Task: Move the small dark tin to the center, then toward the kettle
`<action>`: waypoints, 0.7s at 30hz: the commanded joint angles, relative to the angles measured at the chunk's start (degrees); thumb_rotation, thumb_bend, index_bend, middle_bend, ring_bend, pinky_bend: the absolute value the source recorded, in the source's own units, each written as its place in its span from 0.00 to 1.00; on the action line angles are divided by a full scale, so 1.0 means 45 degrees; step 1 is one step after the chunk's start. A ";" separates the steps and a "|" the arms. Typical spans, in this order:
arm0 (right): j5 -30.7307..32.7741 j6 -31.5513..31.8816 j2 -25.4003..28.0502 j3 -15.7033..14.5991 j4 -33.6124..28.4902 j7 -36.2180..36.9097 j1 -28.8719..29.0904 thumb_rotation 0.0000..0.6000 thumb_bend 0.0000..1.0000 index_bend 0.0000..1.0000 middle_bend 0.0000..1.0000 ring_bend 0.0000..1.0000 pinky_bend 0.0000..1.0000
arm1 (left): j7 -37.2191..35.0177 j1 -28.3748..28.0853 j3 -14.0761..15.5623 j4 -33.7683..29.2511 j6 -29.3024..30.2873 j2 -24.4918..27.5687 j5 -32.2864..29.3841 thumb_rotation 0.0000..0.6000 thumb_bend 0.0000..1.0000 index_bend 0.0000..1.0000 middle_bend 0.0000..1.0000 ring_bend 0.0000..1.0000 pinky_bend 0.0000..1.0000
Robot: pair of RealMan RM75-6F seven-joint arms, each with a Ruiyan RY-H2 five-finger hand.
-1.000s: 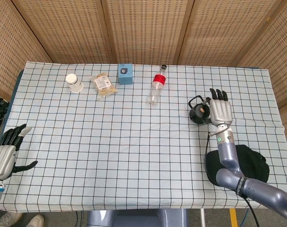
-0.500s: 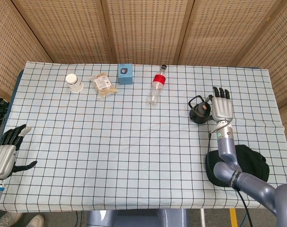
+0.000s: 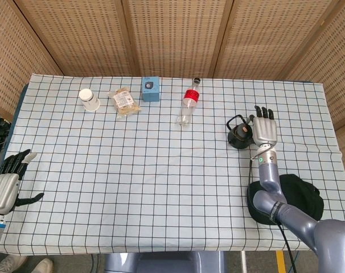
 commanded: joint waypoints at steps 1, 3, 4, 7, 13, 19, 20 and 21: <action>-0.0066 -0.0125 -0.0164 0.0040 0.0242 0.0082 0.0056 1.00 0.42 0.50 0.14 0.00 0.00 | 0.0086 -0.0038 0.0035 -0.0007 -0.0129 0.0036 -0.0046 1.00 0.13 0.00 0.00 0.00 0.00; -0.0120 -0.0183 -0.0266 0.0051 0.0406 0.0107 0.0072 1.00 0.42 0.49 0.13 0.00 0.00 | 0.0152 -0.0074 0.0049 -0.0031 -0.0226 0.0056 -0.0084 1.00 0.13 0.00 0.00 0.00 0.00; -0.0153 -0.0197 -0.0304 0.0055 0.0475 0.0116 0.0075 1.00 0.42 0.49 0.13 0.00 0.00 | 0.0170 -0.0083 0.0054 -0.0036 -0.0257 0.0060 -0.0102 1.00 0.13 0.00 0.00 0.00 0.00; -0.0217 -0.0226 -0.0364 0.0068 0.0595 0.0120 0.0075 1.00 0.40 0.45 0.12 0.00 0.00 | 0.0176 -0.0091 0.0053 -0.0040 -0.0276 0.0060 -0.0121 1.00 0.13 0.00 0.00 0.00 0.00; -0.0320 -0.0152 -0.0333 0.0133 0.0547 0.0083 0.0023 1.00 0.38 0.37 0.09 0.00 0.00 | 0.0152 -0.0089 0.0072 -0.0045 -0.0306 0.0096 -0.0133 1.00 0.13 0.00 0.00 0.00 0.00; -0.0339 0.0037 -0.0166 0.0201 0.0171 -0.0129 -0.0099 1.00 0.37 0.36 0.08 0.00 0.00 | 0.0161 -0.0076 0.0109 -0.0135 -0.0268 0.0155 -0.0043 1.00 0.13 0.00 0.00 0.00 0.00; -0.0339 0.0077 -0.0138 0.0204 0.0107 -0.0171 -0.0123 1.00 0.37 0.36 0.08 0.00 0.00 | 0.0155 -0.0072 0.0113 -0.0151 -0.0260 0.0164 -0.0032 1.00 0.13 0.00 0.00 0.00 0.00; -0.0328 0.0133 -0.0088 0.0214 -0.0010 -0.0231 -0.0162 1.00 0.37 0.35 0.08 0.00 0.00 | 0.0142 -0.0065 0.0120 -0.0174 -0.0244 0.0181 -0.0012 1.00 0.13 0.00 0.00 0.00 0.00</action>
